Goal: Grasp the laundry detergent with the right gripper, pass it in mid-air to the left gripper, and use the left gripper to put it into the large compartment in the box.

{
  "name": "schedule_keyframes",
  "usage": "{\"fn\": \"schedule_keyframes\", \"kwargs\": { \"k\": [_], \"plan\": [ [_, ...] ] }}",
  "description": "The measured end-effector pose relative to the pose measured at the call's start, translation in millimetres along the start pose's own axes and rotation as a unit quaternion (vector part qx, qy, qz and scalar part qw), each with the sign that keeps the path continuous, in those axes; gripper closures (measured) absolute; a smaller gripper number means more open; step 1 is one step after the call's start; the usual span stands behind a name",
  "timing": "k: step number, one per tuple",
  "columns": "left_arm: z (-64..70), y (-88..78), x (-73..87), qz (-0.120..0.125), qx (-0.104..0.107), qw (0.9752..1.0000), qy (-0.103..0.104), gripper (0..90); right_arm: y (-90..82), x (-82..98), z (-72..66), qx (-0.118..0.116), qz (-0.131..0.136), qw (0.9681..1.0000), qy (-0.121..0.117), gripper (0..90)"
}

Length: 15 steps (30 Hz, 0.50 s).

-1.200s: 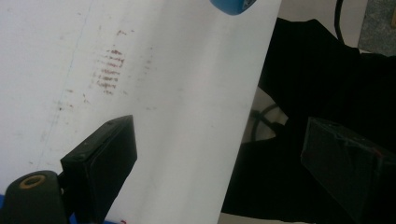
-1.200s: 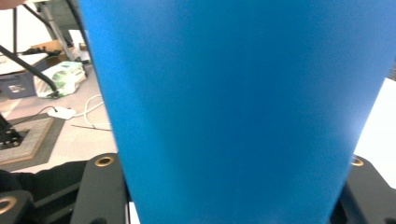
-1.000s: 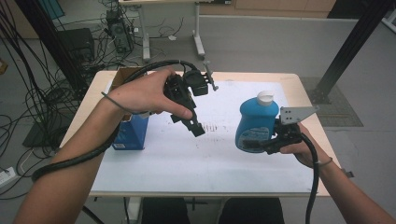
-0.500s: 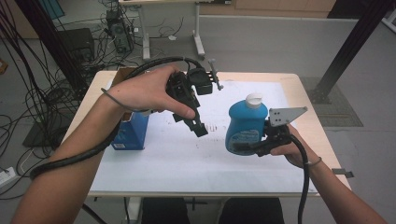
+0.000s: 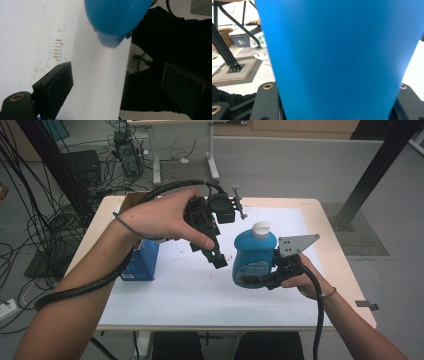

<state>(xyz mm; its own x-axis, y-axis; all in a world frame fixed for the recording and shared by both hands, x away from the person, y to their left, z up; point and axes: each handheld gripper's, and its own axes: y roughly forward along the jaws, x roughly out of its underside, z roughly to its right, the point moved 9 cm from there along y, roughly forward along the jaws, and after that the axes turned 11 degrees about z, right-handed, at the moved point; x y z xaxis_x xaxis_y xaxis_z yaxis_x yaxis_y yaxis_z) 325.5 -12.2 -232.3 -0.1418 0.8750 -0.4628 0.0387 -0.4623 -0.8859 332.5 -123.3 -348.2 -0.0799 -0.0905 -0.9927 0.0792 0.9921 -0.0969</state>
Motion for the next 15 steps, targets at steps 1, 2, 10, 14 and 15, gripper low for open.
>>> {"fn": "schedule_keyframes", "kwargs": {
  "k": [1,2,10,14,15],
  "plan": [
    [0.2,0.2,-0.6,0.0,-0.001,1.0,0.002,10.6,1.5,-0.4,-0.8,-0.002,0.0,1.0,0.0,40.4],
    [0.4,0.3,-0.8,-0.003,-0.001,1.0,0.004,10.6,3.1,-0.8,-1.6,-0.004,-0.001,1.0,0.0,40.4],
    [2.2,2.6,-3.4,-0.007,-0.002,1.0,0.007,10.7,18.3,-1.6,-7.6,-0.022,-0.008,0.9997,-0.005,40.4],
    [3.5,4.4,-4.2,-0.01,-0.002,0.9999,0.01,10.7,27.5,-1.2,-11.4,-0.034,-0.012,0.9993,-0.006,40.4],
    [3.4,4.8,-4.7,-0.008,-0.004,0.9999,0.012,10.7,30.1,-1.0,-12.2,-0.036,-0.013,0.9993,-0.006,40.4]
  ]
}}
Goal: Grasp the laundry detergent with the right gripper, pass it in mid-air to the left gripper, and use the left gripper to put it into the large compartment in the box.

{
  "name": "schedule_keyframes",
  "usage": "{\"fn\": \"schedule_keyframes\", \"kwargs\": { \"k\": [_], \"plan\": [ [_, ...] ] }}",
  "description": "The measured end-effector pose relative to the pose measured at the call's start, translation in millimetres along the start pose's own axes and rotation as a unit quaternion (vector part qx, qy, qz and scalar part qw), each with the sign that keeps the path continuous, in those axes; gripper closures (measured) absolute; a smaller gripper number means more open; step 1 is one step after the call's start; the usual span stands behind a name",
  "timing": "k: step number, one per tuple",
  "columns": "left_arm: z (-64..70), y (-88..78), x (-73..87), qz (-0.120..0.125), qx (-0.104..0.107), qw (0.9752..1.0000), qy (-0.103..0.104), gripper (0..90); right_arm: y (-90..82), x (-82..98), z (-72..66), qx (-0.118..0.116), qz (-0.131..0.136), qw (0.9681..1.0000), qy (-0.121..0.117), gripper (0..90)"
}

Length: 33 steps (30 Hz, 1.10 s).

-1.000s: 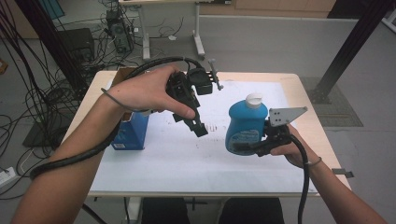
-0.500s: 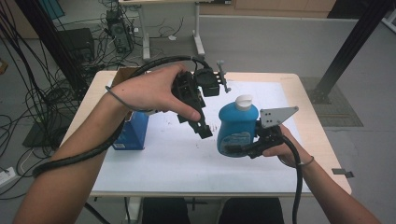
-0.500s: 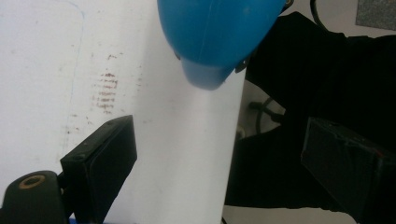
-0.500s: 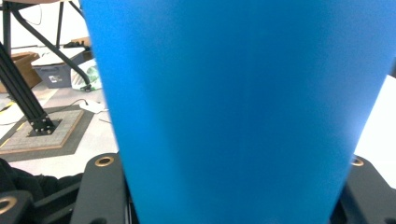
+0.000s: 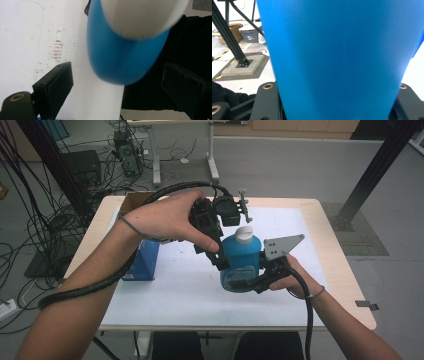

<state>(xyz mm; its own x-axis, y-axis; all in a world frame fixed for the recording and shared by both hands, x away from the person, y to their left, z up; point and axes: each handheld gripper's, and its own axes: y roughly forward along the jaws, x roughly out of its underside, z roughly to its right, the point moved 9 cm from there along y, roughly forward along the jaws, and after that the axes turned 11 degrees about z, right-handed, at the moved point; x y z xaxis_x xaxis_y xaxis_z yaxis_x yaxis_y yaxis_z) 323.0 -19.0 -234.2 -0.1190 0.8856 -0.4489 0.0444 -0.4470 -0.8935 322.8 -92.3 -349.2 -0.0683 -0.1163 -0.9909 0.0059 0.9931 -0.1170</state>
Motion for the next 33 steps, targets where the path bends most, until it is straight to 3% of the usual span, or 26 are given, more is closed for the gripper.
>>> {"fn": "schedule_keyframes", "kwargs": {
  "k": [16,33],
  "plan": [
    [3.0,3.5,-7.4,-0.006,0.003,0.9999,0.011,10.7,20.4,-1.9,-1.0,-0.016,-0.006,0.9998,-0.006,40.4],
    [5.1,6.3,-12.0,-0.009,0.009,0.9997,0.019,10.6,26.3,-2.4,-0.6,-0.019,-0.01,0.9997,-0.009,40.4]
  ]
}}
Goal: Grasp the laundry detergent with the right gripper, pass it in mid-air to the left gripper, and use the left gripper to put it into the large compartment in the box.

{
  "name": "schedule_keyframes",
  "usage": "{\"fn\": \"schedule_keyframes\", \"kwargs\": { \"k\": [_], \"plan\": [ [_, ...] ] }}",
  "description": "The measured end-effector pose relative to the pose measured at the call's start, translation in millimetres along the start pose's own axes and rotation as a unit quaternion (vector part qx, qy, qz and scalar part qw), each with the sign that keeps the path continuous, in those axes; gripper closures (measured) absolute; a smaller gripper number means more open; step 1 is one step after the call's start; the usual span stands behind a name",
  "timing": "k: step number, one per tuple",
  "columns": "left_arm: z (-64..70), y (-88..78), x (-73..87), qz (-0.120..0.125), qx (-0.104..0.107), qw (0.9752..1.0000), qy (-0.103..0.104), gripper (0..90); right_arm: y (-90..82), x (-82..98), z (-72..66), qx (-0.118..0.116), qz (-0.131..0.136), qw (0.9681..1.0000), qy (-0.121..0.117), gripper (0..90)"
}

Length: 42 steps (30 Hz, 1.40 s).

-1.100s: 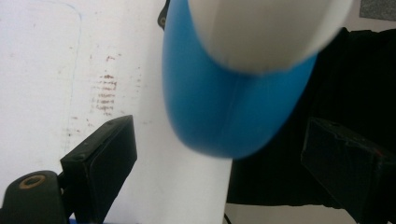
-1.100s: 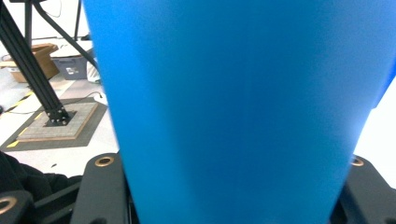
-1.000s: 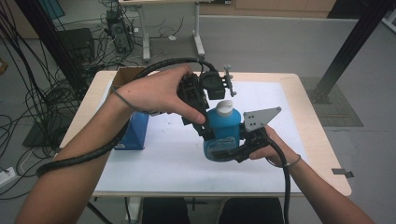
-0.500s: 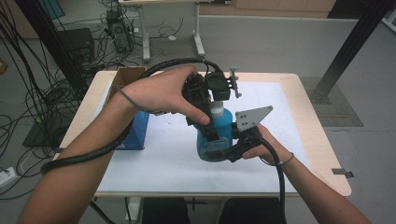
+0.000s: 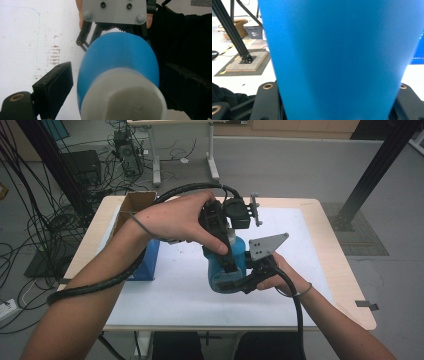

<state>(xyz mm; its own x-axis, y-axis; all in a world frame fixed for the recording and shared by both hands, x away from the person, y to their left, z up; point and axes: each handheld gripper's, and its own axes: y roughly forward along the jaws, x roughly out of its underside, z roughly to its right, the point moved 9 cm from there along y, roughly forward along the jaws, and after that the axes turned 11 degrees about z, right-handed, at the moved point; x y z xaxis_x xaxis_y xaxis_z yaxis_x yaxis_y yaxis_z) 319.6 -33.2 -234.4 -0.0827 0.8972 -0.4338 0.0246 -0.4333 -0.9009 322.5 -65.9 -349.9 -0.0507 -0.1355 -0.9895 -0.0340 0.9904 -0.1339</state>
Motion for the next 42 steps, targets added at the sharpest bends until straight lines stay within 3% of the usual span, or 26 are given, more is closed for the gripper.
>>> {"fn": "schedule_keyframes", "kwargs": {
  "k": [42],
  "plan": [
    [-0.7,-2.1,2.4,-0.001,-0.004,1.0,-0.008,10.5,-2.4,0.1,0.8,0.001,-0.002,1.0,0.001,40.4]
  ]
}}
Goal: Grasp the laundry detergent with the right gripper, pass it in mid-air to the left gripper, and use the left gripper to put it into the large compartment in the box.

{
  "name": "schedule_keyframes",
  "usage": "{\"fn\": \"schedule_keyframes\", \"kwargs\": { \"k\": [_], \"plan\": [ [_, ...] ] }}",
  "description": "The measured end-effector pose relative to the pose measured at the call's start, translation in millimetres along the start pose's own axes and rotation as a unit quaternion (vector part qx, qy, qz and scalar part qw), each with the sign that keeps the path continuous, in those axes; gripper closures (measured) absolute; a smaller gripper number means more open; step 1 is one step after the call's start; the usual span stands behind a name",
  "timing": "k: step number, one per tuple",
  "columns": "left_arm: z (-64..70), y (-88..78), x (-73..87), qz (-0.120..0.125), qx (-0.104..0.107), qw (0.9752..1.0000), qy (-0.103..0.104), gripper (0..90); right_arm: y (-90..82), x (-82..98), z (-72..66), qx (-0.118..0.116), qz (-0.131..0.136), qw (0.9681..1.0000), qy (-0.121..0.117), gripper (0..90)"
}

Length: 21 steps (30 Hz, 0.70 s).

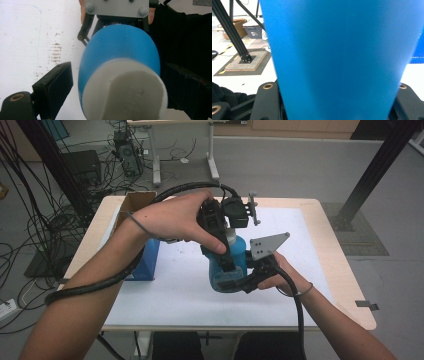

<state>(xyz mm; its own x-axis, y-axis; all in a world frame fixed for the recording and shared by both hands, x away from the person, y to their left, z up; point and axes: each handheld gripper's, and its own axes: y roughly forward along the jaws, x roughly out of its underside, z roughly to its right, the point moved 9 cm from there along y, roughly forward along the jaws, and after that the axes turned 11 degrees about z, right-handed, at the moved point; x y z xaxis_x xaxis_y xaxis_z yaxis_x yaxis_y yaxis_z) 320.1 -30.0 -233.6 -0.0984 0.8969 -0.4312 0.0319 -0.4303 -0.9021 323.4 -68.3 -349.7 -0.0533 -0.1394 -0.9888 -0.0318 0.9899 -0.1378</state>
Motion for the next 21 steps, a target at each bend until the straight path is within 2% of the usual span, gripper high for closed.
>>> {"fn": "schedule_keyframes", "kwargs": {
  "k": [4,21],
  "plan": [
    [0.2,-0.7,-0.2,-0.002,0.0,1.0,0.005,10.5,-0.1,0.3,-0.2,-0.001,-0.001,1.0,0.0,40.4],
    [1.3,-0.5,0.1,-0.004,0.0,1.0,0.002,10.4,-0.6,0.8,-0.8,-0.002,-0.001,1.0,0.0,40.4]
  ]
}}
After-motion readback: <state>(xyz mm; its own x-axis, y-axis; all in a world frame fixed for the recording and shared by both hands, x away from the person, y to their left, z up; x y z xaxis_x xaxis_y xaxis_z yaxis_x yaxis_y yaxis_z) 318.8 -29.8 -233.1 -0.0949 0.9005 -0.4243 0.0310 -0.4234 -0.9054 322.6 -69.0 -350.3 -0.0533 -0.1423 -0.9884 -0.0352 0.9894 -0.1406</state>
